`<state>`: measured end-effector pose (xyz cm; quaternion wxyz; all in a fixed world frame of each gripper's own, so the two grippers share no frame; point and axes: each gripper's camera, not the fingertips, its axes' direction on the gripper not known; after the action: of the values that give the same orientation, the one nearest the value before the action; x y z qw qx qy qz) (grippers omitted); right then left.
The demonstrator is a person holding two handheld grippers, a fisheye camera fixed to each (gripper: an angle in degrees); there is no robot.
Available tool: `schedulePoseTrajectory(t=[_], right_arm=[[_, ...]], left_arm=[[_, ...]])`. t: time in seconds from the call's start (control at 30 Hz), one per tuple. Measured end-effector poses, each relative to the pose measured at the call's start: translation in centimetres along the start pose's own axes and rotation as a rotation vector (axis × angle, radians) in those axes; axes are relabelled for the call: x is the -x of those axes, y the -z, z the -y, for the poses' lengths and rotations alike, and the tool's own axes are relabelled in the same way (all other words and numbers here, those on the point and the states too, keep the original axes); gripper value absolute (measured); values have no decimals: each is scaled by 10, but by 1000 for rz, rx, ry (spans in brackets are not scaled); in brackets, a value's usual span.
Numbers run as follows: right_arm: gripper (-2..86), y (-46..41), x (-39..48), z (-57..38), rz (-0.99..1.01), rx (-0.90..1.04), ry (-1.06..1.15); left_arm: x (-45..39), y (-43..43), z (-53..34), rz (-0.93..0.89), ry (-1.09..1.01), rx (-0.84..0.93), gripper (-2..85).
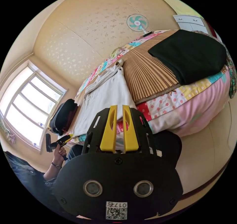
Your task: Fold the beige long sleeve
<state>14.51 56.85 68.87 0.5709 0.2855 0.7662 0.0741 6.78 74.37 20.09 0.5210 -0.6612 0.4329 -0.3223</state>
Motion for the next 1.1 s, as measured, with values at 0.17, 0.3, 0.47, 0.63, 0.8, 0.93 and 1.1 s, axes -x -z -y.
schedulePoseTrajectory(t=[0.17, 0.3, 0.47, 0.63, 0.8, 0.93, 1.1], right_arm=[[50, 21, 4, 4, -20, -17, -24], [72, 59, -32, 21, -14, -79, -136], [106, 67, -53, 41, 90, 31, -196], [62, 72, -67, 26, 180, 10, -277], [38, 119, -66, 35, 322, -58, -220], [32, 171, -38, 55, 414, -44, -86], [30, 250, 3, 62, 565, -114, 211]], left_arm=[[32, 47, 2, -280, 56, -58, 48], [42, 77, 7, -383, 56, -60, 45], [29, 118, 13, -400, -1, -68, 44], [32, 146, 20, -454, 31, -70, 43], [33, 187, 34, -521, 0, -53, 39], [25, 251, 45, -668, -108, -103, 35], [27, 325, 46, -974, -270, -152, 34]])
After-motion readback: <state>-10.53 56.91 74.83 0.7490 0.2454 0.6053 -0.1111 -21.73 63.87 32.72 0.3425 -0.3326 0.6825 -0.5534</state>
